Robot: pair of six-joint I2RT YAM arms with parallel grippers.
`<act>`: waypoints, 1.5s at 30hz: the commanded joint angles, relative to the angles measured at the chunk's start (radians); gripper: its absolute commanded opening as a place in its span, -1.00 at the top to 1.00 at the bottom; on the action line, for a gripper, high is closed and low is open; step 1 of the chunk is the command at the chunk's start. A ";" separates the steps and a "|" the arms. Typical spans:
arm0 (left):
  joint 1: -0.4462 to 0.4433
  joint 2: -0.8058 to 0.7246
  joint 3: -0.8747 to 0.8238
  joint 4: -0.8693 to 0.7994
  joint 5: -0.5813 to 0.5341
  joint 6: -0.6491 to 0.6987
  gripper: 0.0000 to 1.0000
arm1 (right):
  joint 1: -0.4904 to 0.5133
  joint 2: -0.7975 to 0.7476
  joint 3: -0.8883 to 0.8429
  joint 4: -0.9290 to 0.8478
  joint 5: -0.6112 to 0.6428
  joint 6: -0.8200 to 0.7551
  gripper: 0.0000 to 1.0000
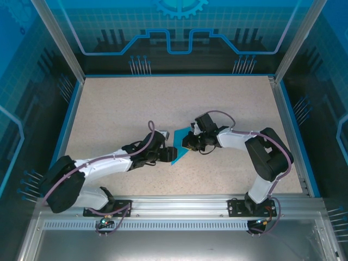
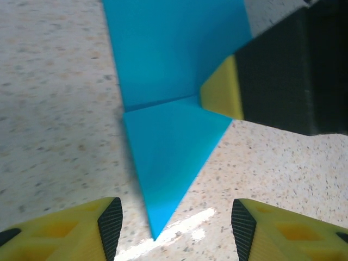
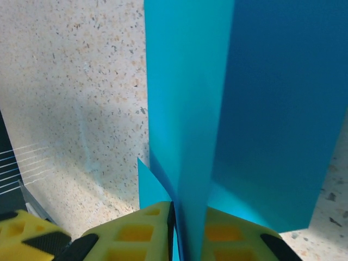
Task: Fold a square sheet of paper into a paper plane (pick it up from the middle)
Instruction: Fourth fold the wing at the center of the table.
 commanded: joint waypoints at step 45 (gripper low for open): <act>-0.220 0.351 0.235 -0.199 -0.419 -0.050 0.39 | -0.014 0.011 0.030 0.020 -0.056 0.046 0.70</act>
